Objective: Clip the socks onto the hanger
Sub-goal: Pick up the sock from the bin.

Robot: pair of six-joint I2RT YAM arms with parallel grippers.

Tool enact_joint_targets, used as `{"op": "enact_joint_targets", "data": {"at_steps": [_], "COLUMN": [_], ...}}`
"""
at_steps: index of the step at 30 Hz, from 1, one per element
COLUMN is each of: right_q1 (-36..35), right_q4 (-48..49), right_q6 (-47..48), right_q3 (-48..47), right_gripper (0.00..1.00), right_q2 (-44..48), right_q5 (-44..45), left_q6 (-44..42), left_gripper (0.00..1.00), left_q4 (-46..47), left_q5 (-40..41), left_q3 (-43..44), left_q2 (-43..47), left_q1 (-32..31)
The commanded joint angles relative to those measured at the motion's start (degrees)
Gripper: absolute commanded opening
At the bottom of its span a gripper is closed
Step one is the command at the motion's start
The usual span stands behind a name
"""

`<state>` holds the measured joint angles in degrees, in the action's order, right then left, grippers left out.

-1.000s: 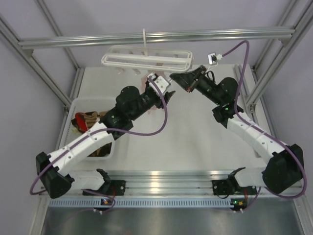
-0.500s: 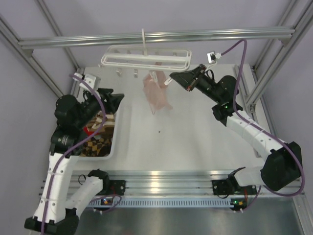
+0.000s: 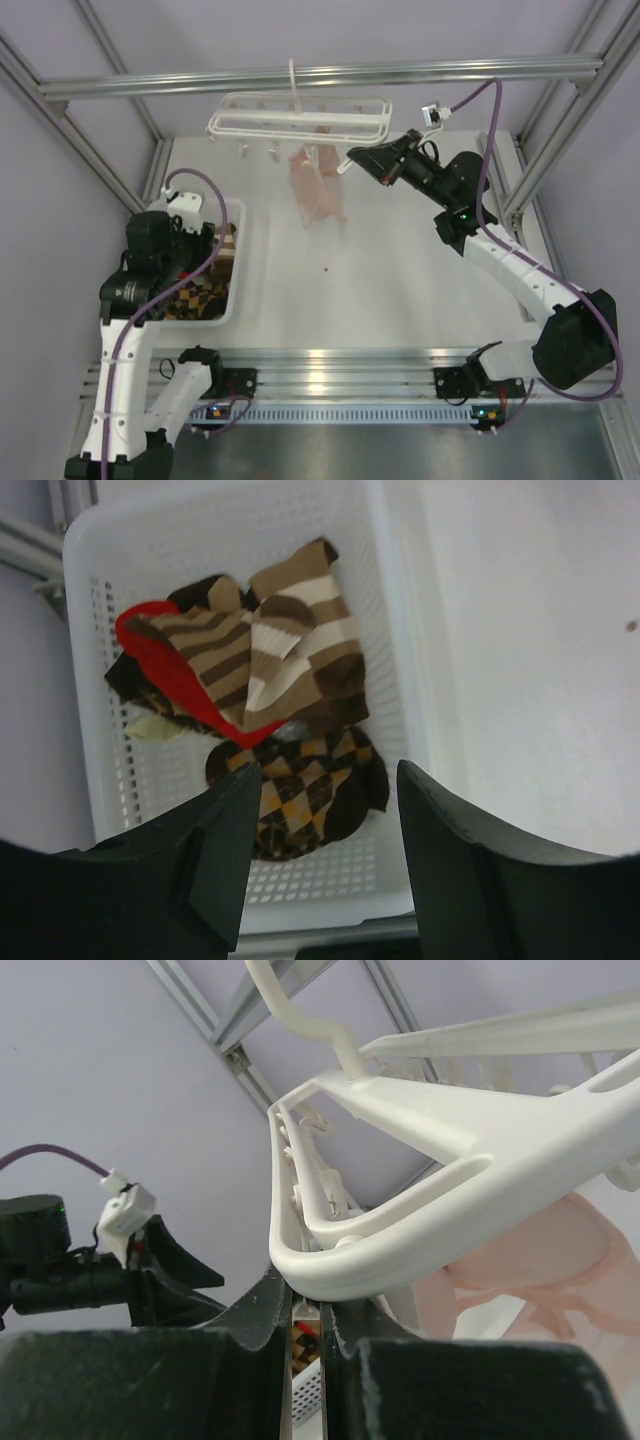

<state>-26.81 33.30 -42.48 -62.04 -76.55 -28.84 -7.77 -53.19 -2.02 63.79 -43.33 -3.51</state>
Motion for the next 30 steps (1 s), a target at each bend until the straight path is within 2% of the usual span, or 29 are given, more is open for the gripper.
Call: {"op": "enact_joint_targets", "data": {"at_steps": [1,8,14,18,23,30], "right_q1": [0.18,0.44,0.44,0.62,0.79,1.06], "right_q4": [-4.03,-3.42,-2.1,-2.1,-1.92,-1.22], "right_q6": [2.84,2.67,1.79,1.7,1.08,0.29], "right_q3": [-1.85,-1.94,-1.86,-1.77,-1.86,-2.12], "right_gripper": [0.0,0.0,0.0,0.0,0.0,0.0], "right_q2": [0.53,-0.35,-1.23,-1.05,-1.32,-2.11], "right_q5": [-6.05,-7.37,-7.81,-8.16,-8.69,-9.04], "left_q6": [-6.98,-27.72,-39.42,-42.06,-46.71,-59.63], "left_gripper": [0.62,0.62,0.63,0.64,0.64,0.64], "left_q4": [-9.36,-22.64,-23.71,-18.82,-13.17,-4.83], "left_q5": [9.92,4.4,2.73,4.31,2.29,-9.65], "left_q3": [3.53,-0.59,-7.18,-8.94,-9.03,-13.86], "left_q2": [-4.91,-10.37,-14.4,-18.63,-23.45,-25.57], "left_q1": [0.61,1.05,2.28,3.07,7.54,15.11]}}
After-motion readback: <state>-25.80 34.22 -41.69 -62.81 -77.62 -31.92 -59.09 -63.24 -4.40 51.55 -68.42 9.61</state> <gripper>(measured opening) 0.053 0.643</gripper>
